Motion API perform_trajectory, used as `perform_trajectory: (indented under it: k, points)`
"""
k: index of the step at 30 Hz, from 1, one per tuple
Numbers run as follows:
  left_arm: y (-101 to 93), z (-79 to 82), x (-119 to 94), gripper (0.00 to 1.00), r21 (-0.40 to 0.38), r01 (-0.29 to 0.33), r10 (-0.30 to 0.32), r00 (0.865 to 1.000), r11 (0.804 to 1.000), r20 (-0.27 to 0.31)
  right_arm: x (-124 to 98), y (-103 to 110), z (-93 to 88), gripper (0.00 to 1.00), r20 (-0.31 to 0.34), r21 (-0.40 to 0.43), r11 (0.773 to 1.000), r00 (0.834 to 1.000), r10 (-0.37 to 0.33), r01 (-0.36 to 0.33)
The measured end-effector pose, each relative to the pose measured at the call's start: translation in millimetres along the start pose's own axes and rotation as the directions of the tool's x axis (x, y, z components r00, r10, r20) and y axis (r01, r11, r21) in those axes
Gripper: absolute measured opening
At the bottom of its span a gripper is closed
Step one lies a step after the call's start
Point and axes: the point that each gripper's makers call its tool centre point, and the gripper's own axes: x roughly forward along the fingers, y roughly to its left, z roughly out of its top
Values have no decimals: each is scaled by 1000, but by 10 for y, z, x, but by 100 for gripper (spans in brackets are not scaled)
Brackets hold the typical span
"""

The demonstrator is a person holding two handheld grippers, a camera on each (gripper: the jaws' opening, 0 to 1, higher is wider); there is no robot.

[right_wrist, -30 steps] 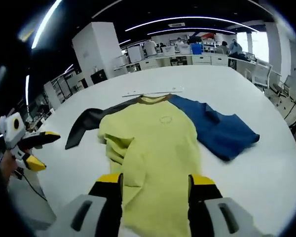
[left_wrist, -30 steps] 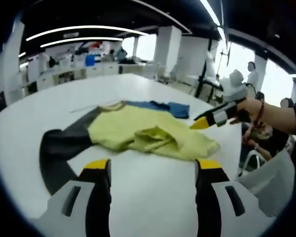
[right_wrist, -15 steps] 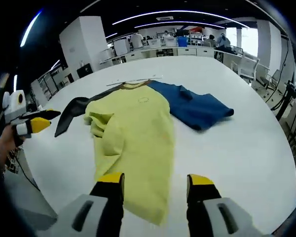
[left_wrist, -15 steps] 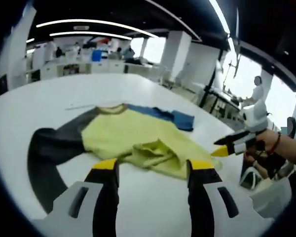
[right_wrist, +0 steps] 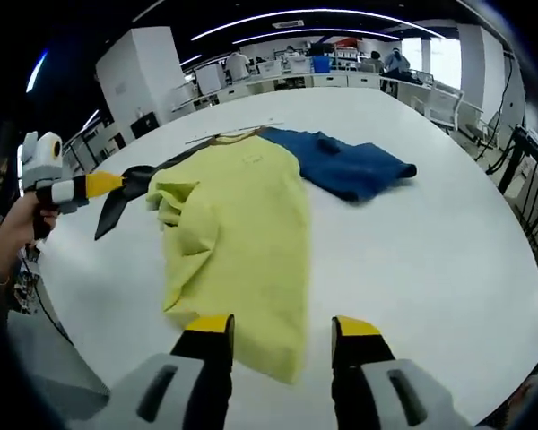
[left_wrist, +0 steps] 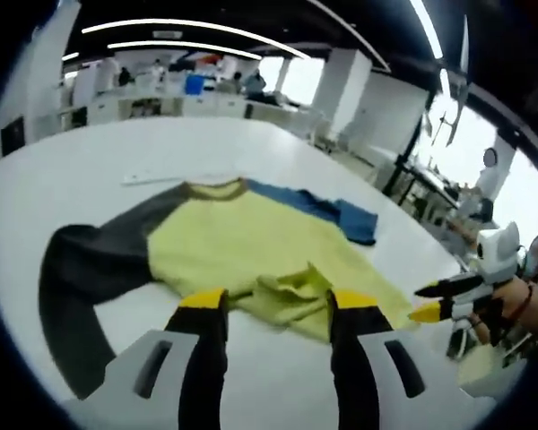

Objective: Fold the garment on the visible template until the final outline fits inside the template.

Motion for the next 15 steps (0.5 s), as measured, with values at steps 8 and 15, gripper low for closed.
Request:
perform_trajectory:
  k: [8, 15]
  points:
    - [-17, -41, 219, 32, -81, -28, 25, 999, 996, -35, 6, -19, -56, 38, 1, 33, 999, 1000, -3, 3]
    - [76, -64, 374, 28, -156, -68, 58, 996, 985, -66, 18, -12, -79, 37, 3, 42, 999, 1000, -3, 3]
